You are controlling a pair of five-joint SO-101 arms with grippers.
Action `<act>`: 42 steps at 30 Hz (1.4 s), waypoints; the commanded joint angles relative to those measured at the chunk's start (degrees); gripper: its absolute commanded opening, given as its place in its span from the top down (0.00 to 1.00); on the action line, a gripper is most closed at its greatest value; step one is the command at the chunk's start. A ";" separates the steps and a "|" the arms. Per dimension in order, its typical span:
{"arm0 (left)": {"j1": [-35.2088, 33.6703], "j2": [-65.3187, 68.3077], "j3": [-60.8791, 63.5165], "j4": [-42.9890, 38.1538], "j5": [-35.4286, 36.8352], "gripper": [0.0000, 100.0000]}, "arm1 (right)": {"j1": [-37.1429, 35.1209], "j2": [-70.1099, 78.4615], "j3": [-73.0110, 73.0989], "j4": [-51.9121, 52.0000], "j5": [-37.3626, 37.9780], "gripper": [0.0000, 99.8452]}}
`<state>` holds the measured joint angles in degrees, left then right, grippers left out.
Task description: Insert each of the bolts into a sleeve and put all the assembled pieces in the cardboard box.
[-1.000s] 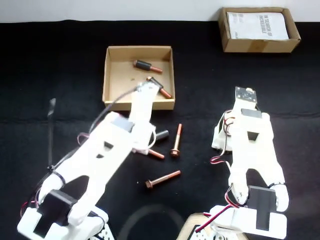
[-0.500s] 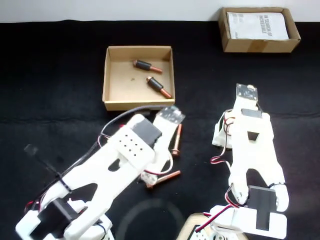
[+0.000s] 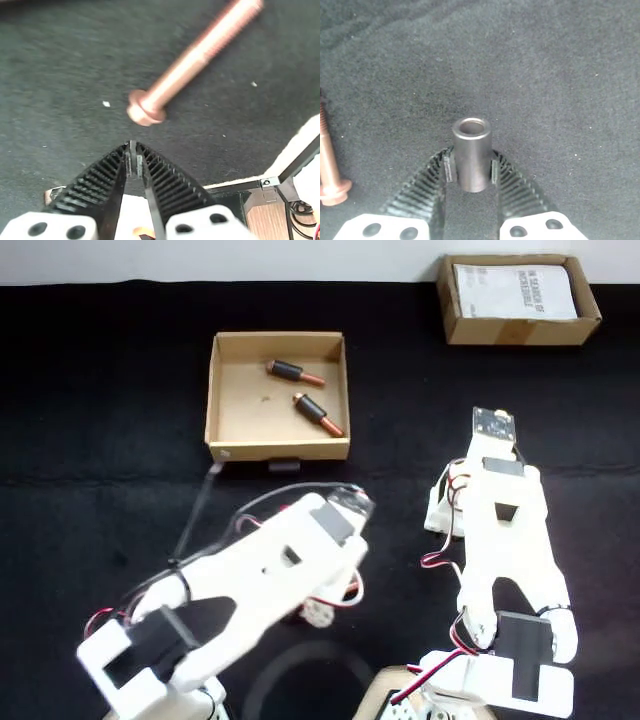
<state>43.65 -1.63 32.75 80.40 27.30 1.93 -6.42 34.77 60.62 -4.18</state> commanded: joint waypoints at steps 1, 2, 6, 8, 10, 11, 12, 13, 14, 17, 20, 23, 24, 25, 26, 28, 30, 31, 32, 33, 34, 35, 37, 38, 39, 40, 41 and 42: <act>3.47 0.22 -4.88 0.09 1.05 0.99 | -0.22 -2.42 -2.15 -0.40 0.18 0.99; 3.82 0.48 -6.64 0.18 1.41 0.99 | -0.22 -2.42 -2.15 -0.40 0.18 0.99; 4.79 2.51 -10.24 0.00 1.49 0.99 | 0.84 -2.42 -2.15 -0.40 0.18 0.99; 4.79 5.23 -10.42 -0.26 1.49 0.99 | 1.80 -2.42 -2.15 -0.40 0.18 0.99; 4.79 8.92 -10.86 -0.26 1.67 0.99 | 2.86 -2.42 -2.15 -0.40 0.44 0.99; 4.79 10.86 -11.47 -0.18 1.76 0.99 | 3.30 -2.42 -2.15 -0.40 0.53 0.99; 4.79 12.53 -12.00 0.00 1.76 0.99 | 3.56 -2.42 -2.15 -0.40 0.53 0.99; 4.79 13.76 -12.70 0.09 1.76 0.99 | 3.82 -2.42 -2.15 -0.31 0.53 0.99; 4.79 15.08 -13.49 0.09 1.85 0.99 | 3.82 -2.42 -2.15 -0.31 0.62 0.99; 4.79 16.66 -15.78 0.18 3.08 0.99 | 3.82 -2.42 -2.15 -0.22 0.62 0.99; 4.70 17.19 -17.63 0.18 3.08 0.99 | 3.82 -2.42 -2.15 -0.22 0.62 0.99; 4.26 17.27 -18.15 -0.18 2.99 0.99 | 3.82 -2.42 -2.15 -0.22 0.62 0.99; 3.56 17.36 -18.33 -0.26 2.90 0.99 | 3.82 -2.51 -2.15 -0.22 0.62 0.99; 2.68 17.36 -18.42 -0.35 2.90 0.99 | 3.82 -2.51 -2.15 -0.22 0.62 0.99; 1.71 17.80 -18.42 -0.79 2.73 0.99 | 3.82 -2.51 -2.15 -0.22 0.62 0.99; -1.19 19.21 -18.51 -1.14 0.70 0.99 | 3.82 -2.51 -2.15 -0.22 0.62 0.99; -4.26 21.23 -19.56 -0.70 0.26 0.99 | 3.82 -2.59 -2.24 -0.22 0.62 0.99; -5.76 22.46 -20.44 -0.53 0.18 0.99 | 3.82 -2.59 -2.24 -0.22 0.62 0.99; -6.99 23.52 -21.41 0.18 0.18 0.99 | 3.82 -2.59 -2.33 -0.22 0.62 0.99; -8.13 24.48 -22.90 0.79 0.09 0.99 | 3.82 -2.59 -2.33 -0.22 0.62 0.99; -9.36 25.19 -24.57 1.05 0.09 0.99 | 3.82 -2.68 -2.33 -0.22 0.62 0.99; -10.59 25.80 -26.51 0.97 0.09 0.99 | 3.82 -2.68 -2.33 -0.31 0.62 0.99; -12.97 26.07 -31.34 1.05 0.00 0.99 | 3.56 -2.68 -2.42 -0.31 0.62 0.99; -14.02 26.07 -34.07 1.05 -0.09 0.99 | 3.56 -2.59 -2.42 -0.31 0.62 0.99; -14.90 25.89 -37.32 1.05 -0.09 0.99 | 3.47 -2.59 -2.42 -0.31 0.62 0.99; -15.96 25.80 -40.48 1.32 -0.09 0.99 | 3.47 -2.59 -2.42 -0.31 0.62 0.99; -17.19 26.15 -43.91 1.41 0.09 0.99 | 3.47 -2.59 -2.42 -0.31 0.62 0.99; -18.42 26.42 -47.08 1.14 0.26 0.99 | 3.47 -2.59 -2.59 -0.31 0.62 0.99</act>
<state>28.62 25.01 -4.44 81.10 27.65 5.10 -6.42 34.77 60.62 -4.18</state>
